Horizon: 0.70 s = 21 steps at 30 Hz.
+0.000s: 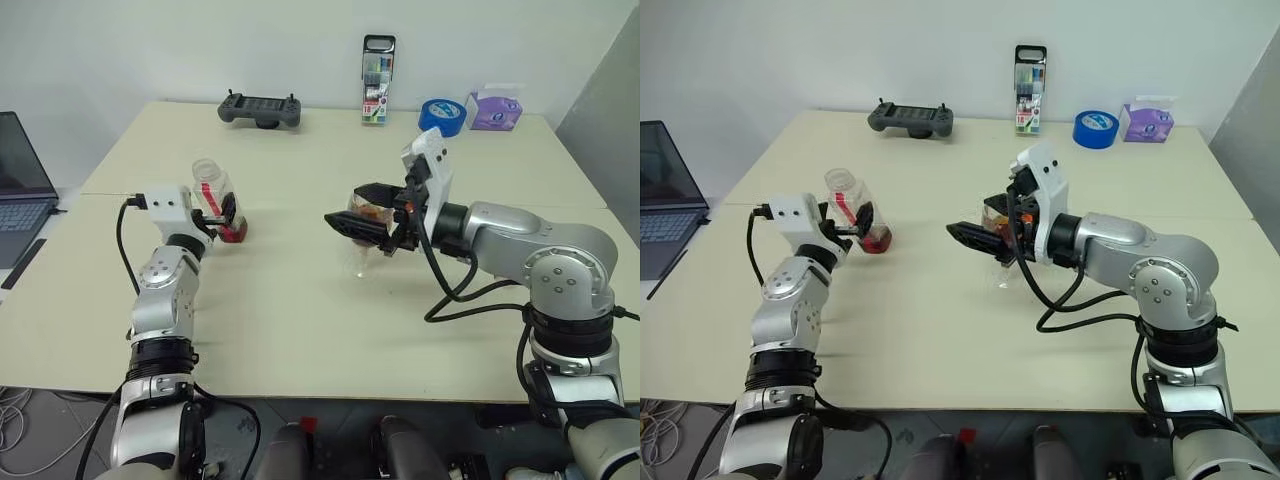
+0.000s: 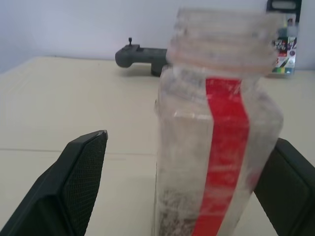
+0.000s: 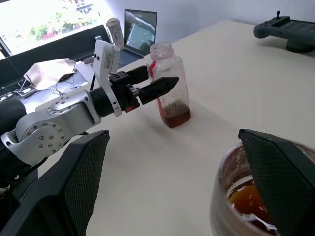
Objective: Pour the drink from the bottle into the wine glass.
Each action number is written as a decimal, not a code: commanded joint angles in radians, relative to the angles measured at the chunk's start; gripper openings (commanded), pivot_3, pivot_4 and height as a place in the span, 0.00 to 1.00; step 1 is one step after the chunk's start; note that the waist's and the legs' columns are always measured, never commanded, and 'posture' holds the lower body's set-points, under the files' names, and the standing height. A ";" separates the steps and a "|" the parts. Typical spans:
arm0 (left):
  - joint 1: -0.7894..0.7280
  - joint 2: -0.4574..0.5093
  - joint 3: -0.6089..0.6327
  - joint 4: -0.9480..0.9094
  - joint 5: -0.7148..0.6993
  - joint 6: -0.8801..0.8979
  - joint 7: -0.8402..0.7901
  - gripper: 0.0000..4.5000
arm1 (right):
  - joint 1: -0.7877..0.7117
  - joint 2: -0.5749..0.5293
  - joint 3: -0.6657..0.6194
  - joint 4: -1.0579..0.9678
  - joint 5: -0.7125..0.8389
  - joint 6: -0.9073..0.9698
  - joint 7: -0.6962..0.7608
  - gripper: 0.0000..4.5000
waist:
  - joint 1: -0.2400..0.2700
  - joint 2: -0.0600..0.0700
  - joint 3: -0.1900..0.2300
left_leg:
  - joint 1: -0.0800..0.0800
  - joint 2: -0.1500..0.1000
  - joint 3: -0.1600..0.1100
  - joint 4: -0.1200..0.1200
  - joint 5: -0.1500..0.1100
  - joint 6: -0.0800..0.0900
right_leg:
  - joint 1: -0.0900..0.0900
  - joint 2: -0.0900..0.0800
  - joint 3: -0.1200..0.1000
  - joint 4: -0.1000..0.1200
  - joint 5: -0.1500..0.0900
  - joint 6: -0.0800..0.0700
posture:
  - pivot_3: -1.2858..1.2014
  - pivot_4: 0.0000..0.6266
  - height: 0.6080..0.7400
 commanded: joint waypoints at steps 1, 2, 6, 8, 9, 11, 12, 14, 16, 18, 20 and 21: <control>-0.023 0.012 0.006 -0.056 -0.011 0.000 -0.010 0.99 | -0.023 -0.002 -0.028 0.003 -0.029 -0.043 0.017 1.00 | 0.000 0.000 0.000 | 0.000 0.000 0.000 0.000 0.000 0.000 | 0.000 0.000 0.000 0.000 0.000 0.000 | 0.52 0.24 1.00; -0.023 0.010 0.007 -0.068 -0.020 0.000 -0.017 0.99 | -0.024 -0.002 -0.027 0.005 -0.034 -0.048 0.021 1.00 | 0.000 0.000 0.000 | 0.000 0.000 0.000 0.000 0.000 0.000 | 0.000 0.000 0.000 0.000 0.000 0.000 | 0.52 0.24 1.00; 0.019 0.027 0.020 -0.159 -0.058 0.019 -0.065 0.99 | -0.017 -0.022 -0.042 -0.017 -0.033 -0.070 0.065 1.00 | 0.000 0.000 0.000 | 0.000 0.000 0.000 0.000 0.000 0.000 | 0.000 0.000 0.000 -0.001 0.000 0.000 | 0.52 0.24 1.00; 0.057 0.073 0.027 -0.218 -0.069 0.058 -0.105 0.99 | -0.004 -0.057 -0.058 -0.028 -0.032 -0.070 0.089 1.00 | -0.001 0.000 0.000 | 0.000 0.000 0.000 -0.001 0.000 0.000 | 0.000 0.000 0.000 -0.001 0.000 0.000 | 0.52 0.24 1.00; 0.071 0.102 0.039 -0.246 -0.085 0.080 -0.129 0.99 | 0.002 -0.077 -0.068 -0.029 -0.032 -0.067 0.100 1.00 | -0.001 0.000 0.000 | 0.000 0.000 0.000 -0.001 0.000 0.000 | 0.000 0.000 0.001 -0.001 0.000 0.000 | 0.52 0.24 1.00; 0.089 0.176 0.076 -0.294 -0.154 0.157 -0.200 0.99 | 0.015 -0.119 -0.092 -0.030 -0.022 -0.058 0.122 1.00 | -0.002 0.000 0.000 | 0.000 0.001 0.000 -0.002 0.000 0.000 | 0.000 0.000 0.001 -0.001 0.000 0.000 | 0.52 0.24 1.00; 0.099 0.213 0.088 -0.316 -0.188 0.193 -0.240 0.99 | 0.021 -0.136 -0.101 -0.032 -0.016 -0.056 0.135 1.00 | -0.002 0.000 0.000 | 0.000 0.001 0.000 -0.002 0.000 0.000 | 0.000 0.001 0.000 -0.002 0.000 0.000 | 0.52 0.24 1.00; 0.140 0.311 0.127 -0.377 -0.315 0.315 -0.368 0.99 | 0.032 -0.183 -0.115 -0.028 -0.014 -0.054 0.173 1.00 | -0.003 0.000 0.000 | 0.000 0.001 0.000 -0.002 0.000 0.000 | 0.000 0.001 0.000 -0.002 0.000 0.000 | 0.52 0.24 1.00; 0.185 0.407 0.179 -0.447 -0.482 0.469 -0.498 0.99 | 0.041 -0.239 -0.143 -0.001 -0.016 -0.051 0.216 1.00 | -0.005 0.001 0.000 | 0.001 0.001 0.001 -0.004 0.000 0.000 | 0.000 0.003 0.000 -0.003 0.000 0.000 | 0.52 0.24 1.00; 0.225 0.481 0.203 -0.509 -0.603 0.573 -0.596 0.99 | 0.053 -0.290 -0.173 0.030 -0.016 -0.046 0.249 1.00 | -0.002 0.001 0.001 | 0.002 0.001 0.001 -0.006 0.000 0.000 | 0.002 0.005 0.000 -0.007 0.000 0.000 | 0.52 0.24 1.00; 0.235 0.524 0.207 -0.550 -0.672 0.631 -0.641 0.99 | 0.077 -0.345 -0.199 0.046 -0.011 -0.023 0.278 1.00 | 0.002 0.001 0.001 | 0.002 0.001 0.001 -0.007 0.000 0.000 | 0.002 0.004 0.000 -0.009 0.000 0.000 | 0.52 0.24 1.00; 0.231 0.543 0.207 -0.566 -0.710 0.658 -0.665 0.99 | 0.101 -0.381 -0.214 0.042 0.002 -0.010 0.309 1.00 | 0.004 0.001 0.001 | 0.002 0.000 0.001 -0.008 0.000 0.000 | 0.003 0.004 0.000 -0.009 0.000 0.000 | 0.52 0.24 1.00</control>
